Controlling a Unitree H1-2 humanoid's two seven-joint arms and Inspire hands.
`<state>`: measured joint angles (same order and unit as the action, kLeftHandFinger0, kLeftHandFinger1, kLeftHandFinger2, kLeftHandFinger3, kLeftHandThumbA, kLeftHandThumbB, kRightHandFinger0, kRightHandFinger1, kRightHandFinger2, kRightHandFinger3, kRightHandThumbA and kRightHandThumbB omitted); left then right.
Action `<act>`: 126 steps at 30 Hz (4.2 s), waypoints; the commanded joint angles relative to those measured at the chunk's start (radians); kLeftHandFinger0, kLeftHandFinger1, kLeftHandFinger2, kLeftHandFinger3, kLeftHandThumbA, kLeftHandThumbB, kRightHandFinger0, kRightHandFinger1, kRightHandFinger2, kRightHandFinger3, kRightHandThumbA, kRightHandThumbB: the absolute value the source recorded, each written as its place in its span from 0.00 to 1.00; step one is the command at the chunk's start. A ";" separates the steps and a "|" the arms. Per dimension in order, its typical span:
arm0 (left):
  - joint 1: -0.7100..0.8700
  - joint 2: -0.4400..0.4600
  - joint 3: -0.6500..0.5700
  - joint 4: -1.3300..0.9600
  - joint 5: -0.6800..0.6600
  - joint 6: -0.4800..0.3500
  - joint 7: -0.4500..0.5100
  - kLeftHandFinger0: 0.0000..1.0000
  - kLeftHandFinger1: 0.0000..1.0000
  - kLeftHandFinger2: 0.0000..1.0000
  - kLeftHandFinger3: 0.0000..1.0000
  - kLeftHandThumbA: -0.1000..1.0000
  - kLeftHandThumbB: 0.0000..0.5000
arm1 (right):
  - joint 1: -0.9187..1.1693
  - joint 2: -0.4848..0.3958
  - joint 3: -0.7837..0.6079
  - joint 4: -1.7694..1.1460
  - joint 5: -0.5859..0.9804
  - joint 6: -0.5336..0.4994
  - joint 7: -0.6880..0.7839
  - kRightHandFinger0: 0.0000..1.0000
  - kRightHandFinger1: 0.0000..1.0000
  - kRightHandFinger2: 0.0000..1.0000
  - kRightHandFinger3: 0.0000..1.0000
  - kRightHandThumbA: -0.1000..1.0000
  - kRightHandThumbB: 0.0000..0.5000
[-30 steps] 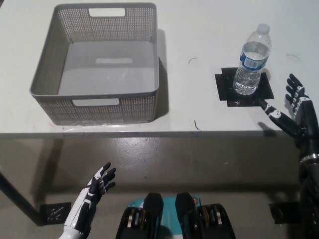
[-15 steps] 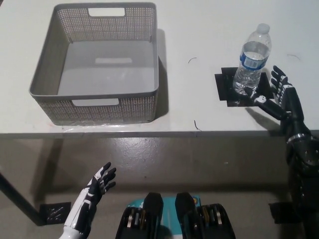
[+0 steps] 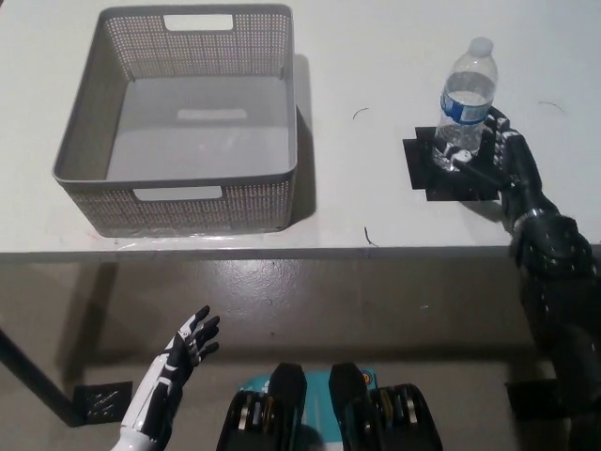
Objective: Use the right hand to pick up a water botttle and place it into a container on the left side
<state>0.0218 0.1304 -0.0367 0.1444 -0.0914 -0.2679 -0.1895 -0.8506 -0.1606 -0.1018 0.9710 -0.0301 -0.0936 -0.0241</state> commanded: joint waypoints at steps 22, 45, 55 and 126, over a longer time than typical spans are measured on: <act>-0.024 0.008 -0.001 0.003 -0.024 -0.041 -0.037 1.00 1.00 1.00 1.00 1.00 0.52 | -0.442 0.024 -0.059 0.408 0.035 -0.190 -0.339 0.00 0.22 0.66 0.59 0.00 0.28; -0.025 0.010 -0.005 0.008 -0.021 -0.041 -0.049 1.00 1.00 1.00 1.00 1.00 0.54 | -0.515 0.262 0.146 0.107 -0.077 -0.221 -0.336 0.00 0.21 0.64 0.62 0.00 0.27; -0.032 0.011 -0.005 0.004 -0.014 -0.038 -0.047 1.00 1.00 1.00 1.00 1.00 0.57 | -0.558 0.352 0.192 0.300 -0.113 -0.221 -0.400 0.00 0.26 0.70 0.63 0.00 0.23; -0.031 0.030 0.003 0.015 -0.005 -0.033 -0.065 1.00 1.00 1.00 1.00 1.00 0.44 | 0.750 0.072 0.148 -0.950 0.087 -0.280 0.045 1.00 1.00 1.00 1.00 1.00 0.75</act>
<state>-0.0070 0.1379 -0.0386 0.1797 -0.1003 -0.2777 -0.2500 -0.1564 -0.0893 0.0736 0.1007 -0.0469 -0.2113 -0.0127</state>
